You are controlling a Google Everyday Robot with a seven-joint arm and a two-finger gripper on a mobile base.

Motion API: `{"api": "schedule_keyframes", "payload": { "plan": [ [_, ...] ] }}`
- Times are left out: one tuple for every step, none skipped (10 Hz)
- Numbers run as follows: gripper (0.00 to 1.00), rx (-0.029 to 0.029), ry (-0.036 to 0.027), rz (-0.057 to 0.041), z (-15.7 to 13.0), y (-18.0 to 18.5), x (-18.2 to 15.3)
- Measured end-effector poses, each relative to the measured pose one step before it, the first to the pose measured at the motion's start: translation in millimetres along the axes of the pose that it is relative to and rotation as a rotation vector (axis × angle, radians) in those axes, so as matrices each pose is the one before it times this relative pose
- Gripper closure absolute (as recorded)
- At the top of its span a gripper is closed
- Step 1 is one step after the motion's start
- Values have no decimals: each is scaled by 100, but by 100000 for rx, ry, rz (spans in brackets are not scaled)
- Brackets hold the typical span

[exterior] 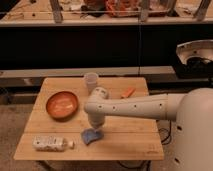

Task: Wipe the white sponge on the table

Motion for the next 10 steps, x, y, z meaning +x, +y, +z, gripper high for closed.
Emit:
{"api": "schedule_keyframes", "payload": {
  "plan": [
    [97, -294, 197, -1097, -72, 927, -138],
    [97, -689, 833, -1294, -82, 1851, -357],
    [97, -388, 759, -1313, 55, 1011, -216],
    [97, -837, 266, -1302, 158, 893, -256],
    [97, -997, -44, -444, 219, 1007, 128],
    [97, -369, -614, 561, 92, 624, 506],
    [97, -335, -397, 1046, -11, 659, 781],
    [97, 72, -793, 1691, -96, 736, 1032],
    [97, 379, -1006, 3419, -268, 1193, 1791],
    [97, 460, -376, 2601, -245, 726, 1196]
  ]
}}
